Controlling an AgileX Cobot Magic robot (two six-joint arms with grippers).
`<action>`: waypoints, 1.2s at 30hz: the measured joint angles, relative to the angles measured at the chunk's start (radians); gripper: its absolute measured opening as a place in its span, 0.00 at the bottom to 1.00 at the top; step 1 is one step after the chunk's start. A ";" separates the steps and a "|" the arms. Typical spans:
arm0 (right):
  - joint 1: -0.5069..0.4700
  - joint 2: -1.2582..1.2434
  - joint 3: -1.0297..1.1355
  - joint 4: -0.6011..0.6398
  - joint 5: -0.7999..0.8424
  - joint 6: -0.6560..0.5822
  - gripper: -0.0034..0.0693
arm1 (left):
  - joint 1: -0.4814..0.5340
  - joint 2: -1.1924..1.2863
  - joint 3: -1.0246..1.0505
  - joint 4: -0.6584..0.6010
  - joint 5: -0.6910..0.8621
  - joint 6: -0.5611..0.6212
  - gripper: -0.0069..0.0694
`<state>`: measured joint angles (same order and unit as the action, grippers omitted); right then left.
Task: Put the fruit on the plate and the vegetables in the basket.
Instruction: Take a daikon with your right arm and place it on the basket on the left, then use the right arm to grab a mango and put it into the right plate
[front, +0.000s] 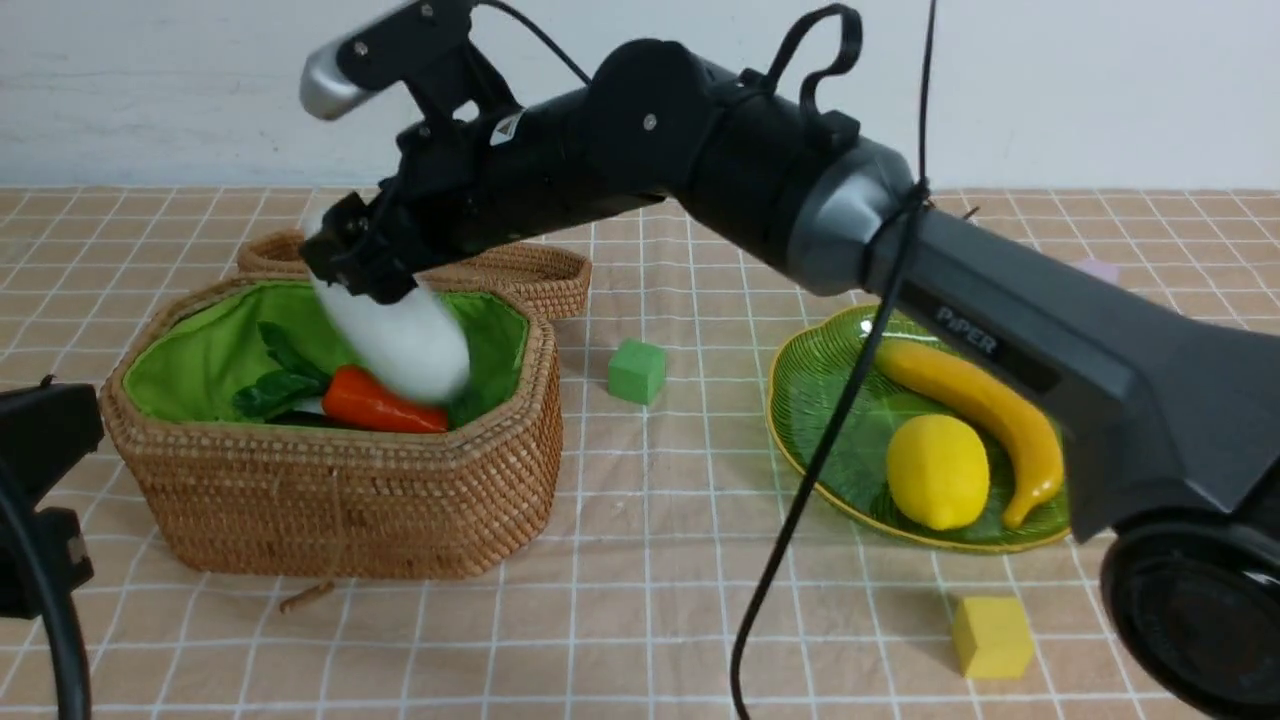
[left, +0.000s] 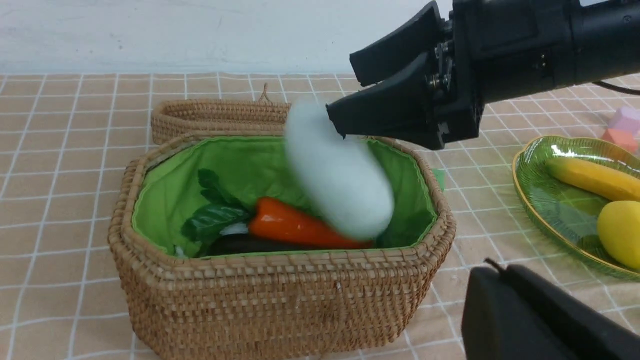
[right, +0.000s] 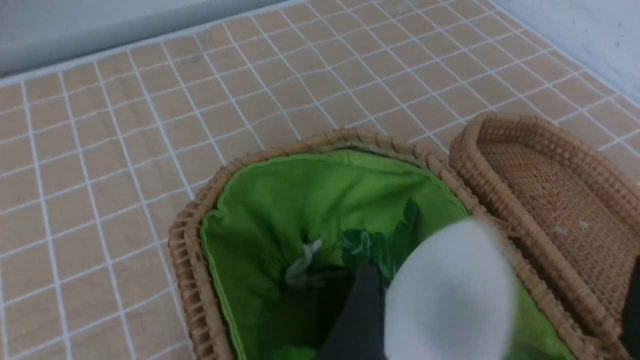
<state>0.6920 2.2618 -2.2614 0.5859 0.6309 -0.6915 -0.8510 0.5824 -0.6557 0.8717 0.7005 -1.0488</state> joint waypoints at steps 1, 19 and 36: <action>-0.007 -0.018 0.000 -0.025 0.042 0.019 0.97 | 0.000 0.000 0.000 0.001 -0.009 0.000 0.07; -0.637 -0.366 0.185 -0.560 0.617 0.691 0.28 | 0.000 0.000 0.000 -0.033 -0.216 0.131 0.07; -0.917 -0.064 0.420 -0.327 0.255 0.921 0.98 | 0.000 0.000 0.000 -0.038 -0.216 0.134 0.07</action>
<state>-0.2252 2.1973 -1.8409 0.2590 0.8856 0.2297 -0.8510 0.5824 -0.6557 0.8341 0.4841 -0.9147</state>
